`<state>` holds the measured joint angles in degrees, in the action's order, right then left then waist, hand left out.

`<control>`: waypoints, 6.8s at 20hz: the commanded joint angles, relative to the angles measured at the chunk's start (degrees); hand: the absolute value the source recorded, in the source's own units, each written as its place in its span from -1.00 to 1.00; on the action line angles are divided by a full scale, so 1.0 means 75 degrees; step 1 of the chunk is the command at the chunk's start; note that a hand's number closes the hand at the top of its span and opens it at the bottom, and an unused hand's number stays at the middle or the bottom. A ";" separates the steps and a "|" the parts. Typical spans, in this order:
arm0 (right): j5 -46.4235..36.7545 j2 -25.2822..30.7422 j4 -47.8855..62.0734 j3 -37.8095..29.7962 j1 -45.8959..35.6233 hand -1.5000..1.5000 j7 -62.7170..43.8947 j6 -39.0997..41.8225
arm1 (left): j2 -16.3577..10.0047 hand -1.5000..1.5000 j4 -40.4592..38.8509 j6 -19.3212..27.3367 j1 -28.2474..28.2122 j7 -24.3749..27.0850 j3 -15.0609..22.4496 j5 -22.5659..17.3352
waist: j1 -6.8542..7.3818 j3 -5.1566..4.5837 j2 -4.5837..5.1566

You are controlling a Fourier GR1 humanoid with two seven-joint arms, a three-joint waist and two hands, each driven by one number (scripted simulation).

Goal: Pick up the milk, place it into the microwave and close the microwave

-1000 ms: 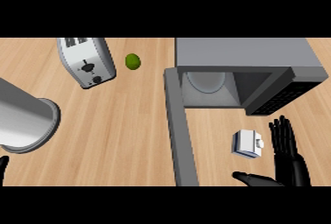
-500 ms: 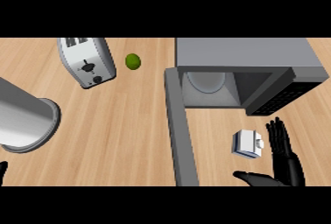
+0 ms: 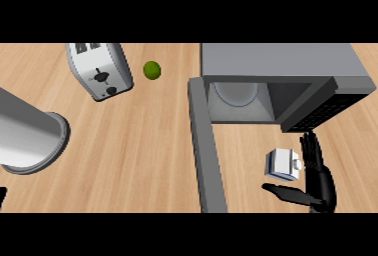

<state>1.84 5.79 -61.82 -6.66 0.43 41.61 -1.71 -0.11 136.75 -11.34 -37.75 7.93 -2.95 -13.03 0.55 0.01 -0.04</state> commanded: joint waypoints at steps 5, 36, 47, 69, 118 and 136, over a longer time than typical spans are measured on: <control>-0.0138 0.0583 0.2110 -0.0850 -0.0825 -1.00 0.0674 -0.0548 | 0.0011 -1.00 0.0062 -0.0148 -0.0277 0.0164 0.0112 0.0071 | 0.0042 0.0003 0.0003; 0.0335 0.0524 0.1935 -0.0378 -0.1335 1.00 0.1981 0.1668 | -0.0066 -1.00 0.0096 -0.0362 0.0020 -0.0407 -0.0556 -0.0733 | -0.0028 -0.0002 -0.0005; 0.1030 0.0633 -0.0240 0.0045 -0.1392 1.00 -0.0104 0.2545 | 0.0012 -1.00 -0.0378 -0.0455 0.0023 0.0043 -0.0555 -0.0557 | -0.0044 -0.0007 -0.0019; -0.0784 -0.0274 0.1141 0.0442 -0.4701 1.00 -0.2085 -0.0283 | -0.0081 -1.00 -0.0345 -0.0835 0.0100 -0.0358 -0.1220 -0.1194 | 0.0198 0.0004 0.0048; -0.2275 -0.0138 0.1764 -0.0687 -0.4060 -1.00 0.0305 -0.3458 | -0.0722 -1.00 -0.1399 -0.1202 0.2100 -0.0469 -0.0572 -0.0314 | 0.1728 -0.0014 0.0583; -0.2438 0.0775 0.5079 -0.1185 -0.7441 -1.00 -0.1934 -0.2681 | -0.0230 -1.00 -0.1602 -0.0722 0.2493 -0.0594 0.0222 0.0669 | 0.1143 0.0040 0.0508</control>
<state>-16.92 9.76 -27.71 -14.05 -50.74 28.54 -22.48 -3.41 125.60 -17.82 -19.52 3.14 -3.38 -10.41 10.10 0.29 3.75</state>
